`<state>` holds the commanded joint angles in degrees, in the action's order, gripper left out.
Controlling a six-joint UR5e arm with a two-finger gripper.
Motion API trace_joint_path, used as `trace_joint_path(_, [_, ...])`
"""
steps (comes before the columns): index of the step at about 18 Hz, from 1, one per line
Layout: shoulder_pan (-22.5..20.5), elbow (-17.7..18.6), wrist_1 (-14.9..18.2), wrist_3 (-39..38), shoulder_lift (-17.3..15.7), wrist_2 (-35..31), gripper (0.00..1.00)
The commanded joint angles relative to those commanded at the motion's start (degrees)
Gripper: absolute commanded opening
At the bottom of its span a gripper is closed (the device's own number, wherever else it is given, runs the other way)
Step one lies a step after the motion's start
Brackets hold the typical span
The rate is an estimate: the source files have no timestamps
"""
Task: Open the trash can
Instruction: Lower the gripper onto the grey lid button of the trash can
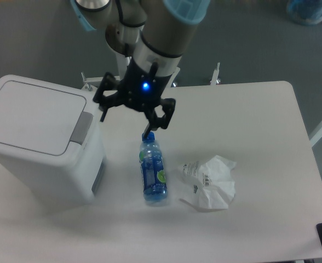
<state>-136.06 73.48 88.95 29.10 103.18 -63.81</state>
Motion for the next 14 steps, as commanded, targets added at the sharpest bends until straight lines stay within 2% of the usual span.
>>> trace_joint_path(7, [0.88,1.93,0.26,0.0,0.0,-0.62,1.0])
trace_joint_path(11, [1.14,5.18,0.09,0.44,-1.84,-1.84,1.0])
trace_joint_path(14, [1.59,5.45,-0.26,0.44,-1.84,-2.29,1.0])
